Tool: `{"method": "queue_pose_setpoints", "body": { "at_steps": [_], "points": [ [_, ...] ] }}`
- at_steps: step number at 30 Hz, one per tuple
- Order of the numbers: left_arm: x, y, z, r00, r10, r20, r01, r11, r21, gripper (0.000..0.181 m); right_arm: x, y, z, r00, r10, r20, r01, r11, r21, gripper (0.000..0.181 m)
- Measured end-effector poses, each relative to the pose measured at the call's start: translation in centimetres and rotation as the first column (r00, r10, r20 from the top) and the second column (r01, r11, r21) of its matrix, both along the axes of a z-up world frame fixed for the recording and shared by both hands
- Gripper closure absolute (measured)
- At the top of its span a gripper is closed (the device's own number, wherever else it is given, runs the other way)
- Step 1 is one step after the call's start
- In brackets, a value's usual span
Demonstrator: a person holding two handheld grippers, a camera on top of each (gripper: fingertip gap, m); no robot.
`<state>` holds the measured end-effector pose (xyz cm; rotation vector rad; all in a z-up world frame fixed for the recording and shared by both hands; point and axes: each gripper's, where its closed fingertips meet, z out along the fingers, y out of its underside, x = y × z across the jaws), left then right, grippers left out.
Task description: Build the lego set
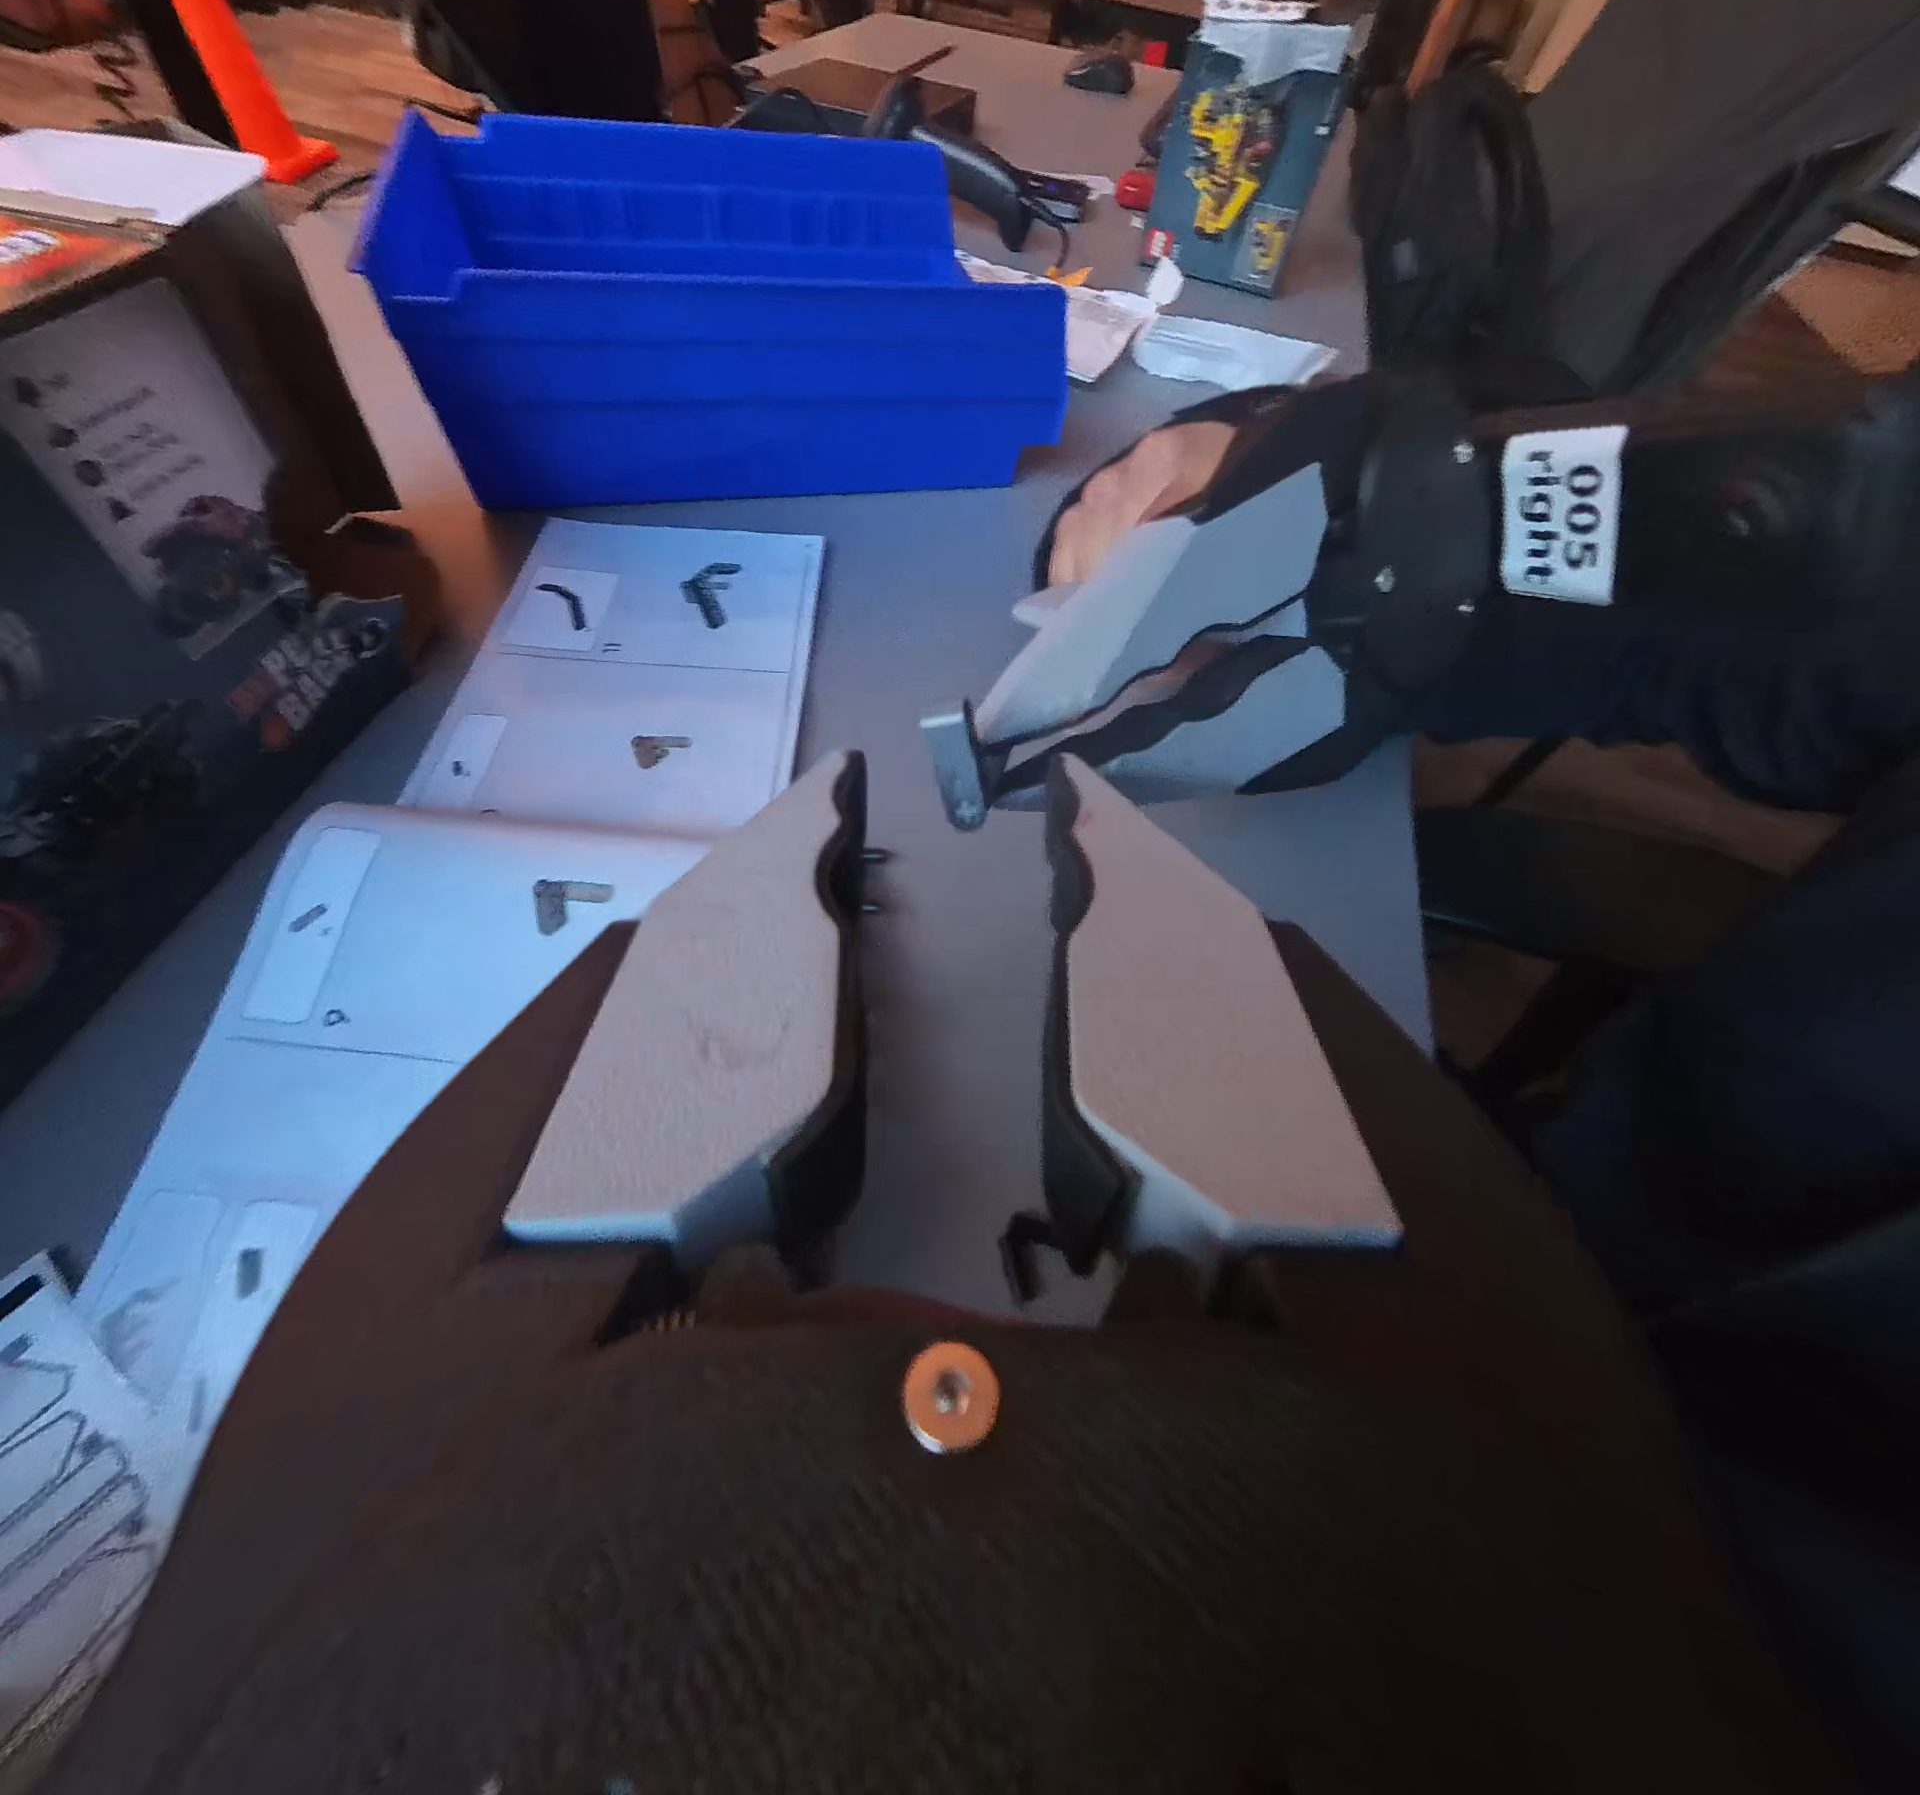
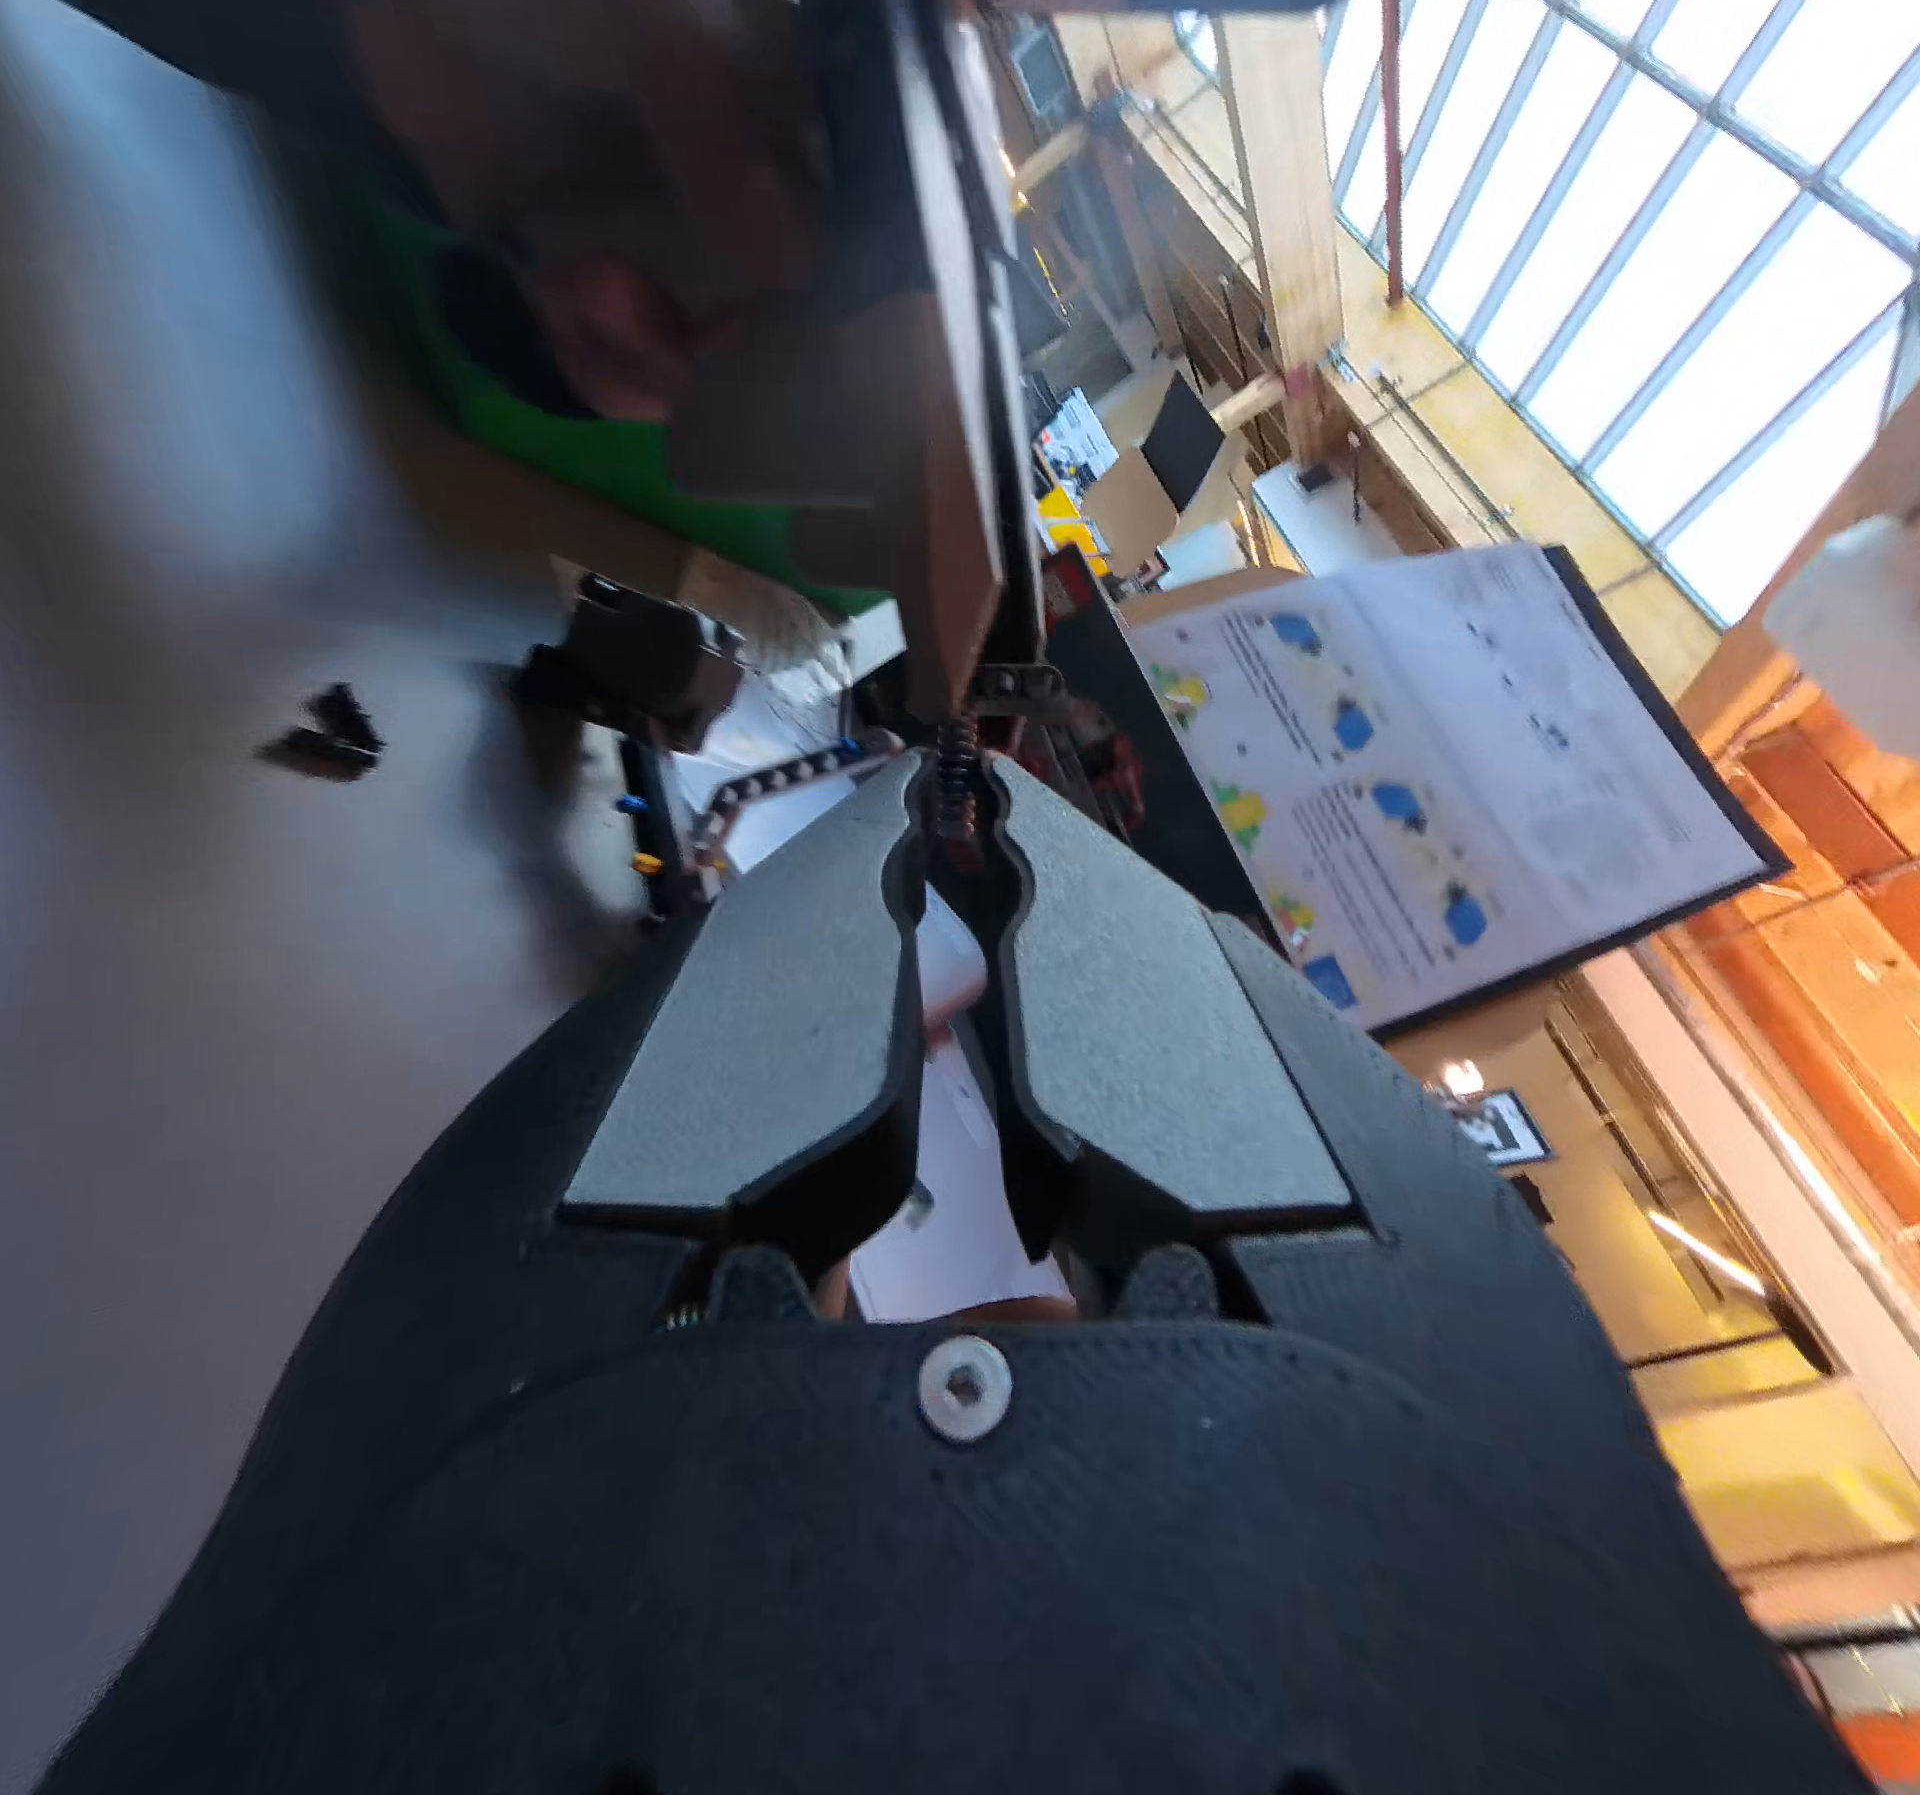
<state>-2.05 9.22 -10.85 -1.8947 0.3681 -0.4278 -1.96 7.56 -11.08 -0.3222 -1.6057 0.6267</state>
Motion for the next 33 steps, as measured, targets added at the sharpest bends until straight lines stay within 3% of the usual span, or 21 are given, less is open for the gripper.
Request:
{"method": "queue_pose_setpoints", "body": {
  "at_steps": [4,7,15,21,29,33],
  "points": [
    [0.9,-0.4,-0.8,0.999,-0.038,-0.004,0.038,0.999,-0.017,0.172,0.1,-0.4,-0.8,0.998,0.049,0.041,-0.047,0.998,-0.045,0.177],
    [0.4,-0.2,-1.7,0.999,-0.028,-0.023,0.027,0.999,-0.04,0.175,-0.3,-0.4,-1.6,0.99,0.091,0.103,-0.08,0.991,-0.107,0.177],
    [0.2,0.0,-2.3,0.996,-0.004,-0.085,0.0,0.999,-0.045,0.176,0.1,0.1,-2.7,0.939,0.263,0.222,-0.191,0.935,-0.3,0.169],
    [-0.1,0.0,-1.5,0.999,0.02,-0.049,-0.021,1.0,-0.015,0.175,0.2,1.2,-2.1,0.929,0.296,0.224,-0.199,0.907,-0.372,0.165],
    [0.5,0.1,-3.3,0.984,0.012,-0.177,-0.023,0.998,-0.058,0.175,0.5,1.2,-1.2,0.885,0.409,0.224,-0.226,0.796,-0.562,0.166],
    [1.2,-0.1,-4.3,0.973,-0.03,-0.227,0.011,0.996,-0.083,0.175,0.2,1.0,-2.0,0.875,0.411,0.257,-0.208,0.798,-0.566,0.166]
  ]
}}
